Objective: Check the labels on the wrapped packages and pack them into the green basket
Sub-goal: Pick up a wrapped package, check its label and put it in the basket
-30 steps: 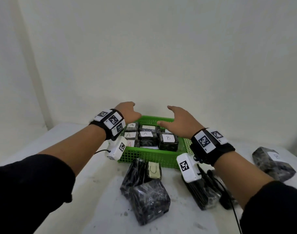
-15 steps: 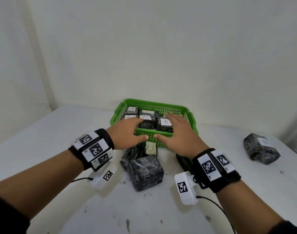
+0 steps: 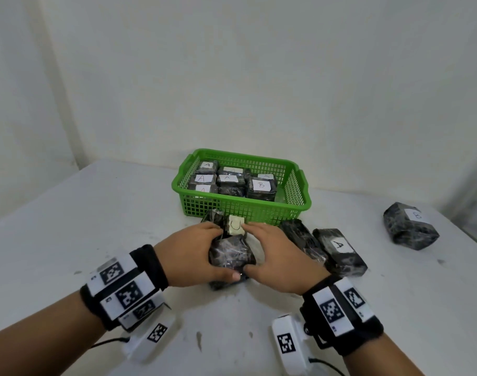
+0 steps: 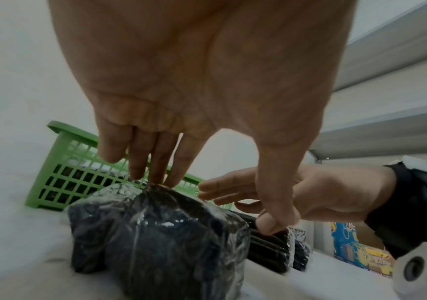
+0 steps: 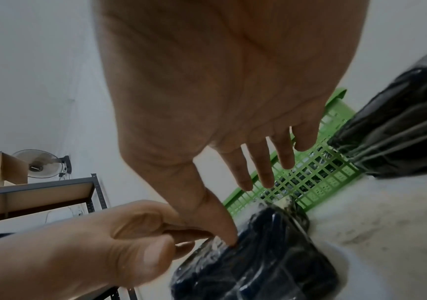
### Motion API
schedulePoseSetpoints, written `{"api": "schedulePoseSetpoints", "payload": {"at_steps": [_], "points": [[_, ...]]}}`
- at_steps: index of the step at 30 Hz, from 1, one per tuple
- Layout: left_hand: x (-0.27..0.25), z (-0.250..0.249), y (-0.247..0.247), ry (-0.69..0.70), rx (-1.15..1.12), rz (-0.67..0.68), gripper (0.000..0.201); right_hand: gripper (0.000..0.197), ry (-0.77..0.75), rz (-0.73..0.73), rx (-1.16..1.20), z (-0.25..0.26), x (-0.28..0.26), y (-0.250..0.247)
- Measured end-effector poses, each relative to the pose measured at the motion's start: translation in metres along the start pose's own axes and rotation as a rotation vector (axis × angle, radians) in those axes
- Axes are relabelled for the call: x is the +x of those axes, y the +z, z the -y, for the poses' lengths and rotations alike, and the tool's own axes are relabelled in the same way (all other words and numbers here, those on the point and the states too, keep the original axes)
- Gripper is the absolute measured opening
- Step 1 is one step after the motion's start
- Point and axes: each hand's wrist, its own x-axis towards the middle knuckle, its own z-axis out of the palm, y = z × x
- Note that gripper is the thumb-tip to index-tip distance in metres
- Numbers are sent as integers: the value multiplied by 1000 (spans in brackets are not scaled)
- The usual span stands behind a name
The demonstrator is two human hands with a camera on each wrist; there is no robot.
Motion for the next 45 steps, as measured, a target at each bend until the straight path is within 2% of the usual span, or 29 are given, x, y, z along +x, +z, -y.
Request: {"api": "schedulePoseSetpoints", "payload": {"at_steps": [3,9,13,16,19,23,26,29,32,34,37,39,41,43,45], "points": [[5,3,7,-49,50,57,93,88,3,35,-19,2,3,2],[12,11,11,-97,-50,-16,75,78,35,4,79,-1,9,-2],[15,16,-2,-103,-265,-83,55,71,52,-45,283,-12,13,-6],[19,21,-13,-88,-487,-117,52,66,38,-114,491,-20,17,-11],[25,21,-19,-54,-674,-130,47,61,36,-109,752,-21,21,-16],[33,23,-18,-43,-738,-137,57,50,30,-128,899,-24,27,-14],[40,24,-13,-79,-933,-160,64,44,35,-178,1005,-27,33,-11],[48,20,-12,-69,-1063,-170,56,51,36,-213,1097,-32,41,-13],[57,15,-15,-36,-1061,-174,48,69,25,-224,1145,-39,46,-18],[65,13,-15,-9,-1130,-172,51,63,15,-283,1152,-42,46,-23],[75,7,-9,-28,-1337,-185,56,40,29,-393,1184,-45,44,-29],[80,5,-4,-68,-1395,-216,42,31,46,-400,1190,-48,43,-28],[85,6,1,-100,-1401,-266,22,31,66,-369,1203,-49,44,-27],[88,6,3,-116,-1418,-284,15,34,85,-347,1224,-50,44,-26],[89,5,5,-84,-1442,-241,16,36,104,-379,1234,-51,44,-26]]}}
